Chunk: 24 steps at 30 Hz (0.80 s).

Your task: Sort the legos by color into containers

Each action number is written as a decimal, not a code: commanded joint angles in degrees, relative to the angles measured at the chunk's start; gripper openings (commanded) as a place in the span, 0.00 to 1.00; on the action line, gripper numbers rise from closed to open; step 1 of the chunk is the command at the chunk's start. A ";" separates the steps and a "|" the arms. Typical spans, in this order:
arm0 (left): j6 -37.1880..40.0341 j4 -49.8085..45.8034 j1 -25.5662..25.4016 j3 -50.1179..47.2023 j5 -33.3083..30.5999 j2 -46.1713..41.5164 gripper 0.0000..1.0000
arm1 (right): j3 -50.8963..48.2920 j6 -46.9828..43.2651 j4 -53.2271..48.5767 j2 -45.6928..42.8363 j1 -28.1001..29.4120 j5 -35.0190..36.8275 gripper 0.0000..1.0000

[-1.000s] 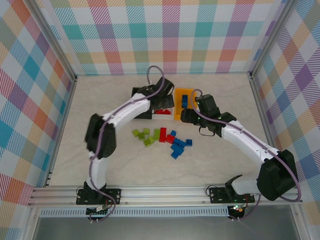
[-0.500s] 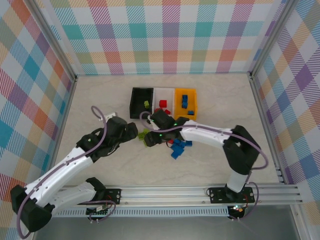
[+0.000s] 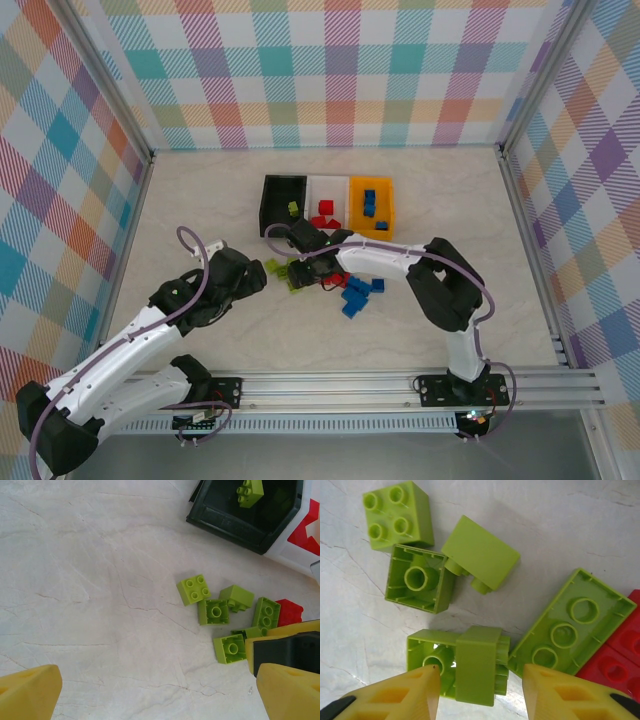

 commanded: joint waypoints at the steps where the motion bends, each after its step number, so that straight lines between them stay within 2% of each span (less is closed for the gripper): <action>1: -0.38 0.64 0.38 -0.79 -0.47 -0.28 1.00 | 2.15 0.32 -1.91 1.87 -0.15 1.09 0.46; 12: 0.01 0.41 0.64 -0.11 0.36 -0.76 1.00 | 2.27 0.32 -1.37 2.79 0.38 1.39 0.41; 24: -0.39 -0.28 0.73 0.18 0.66 -1.06 1.00 | 0.86 0.24 -0.72 -0.36 0.49 2.32 0.25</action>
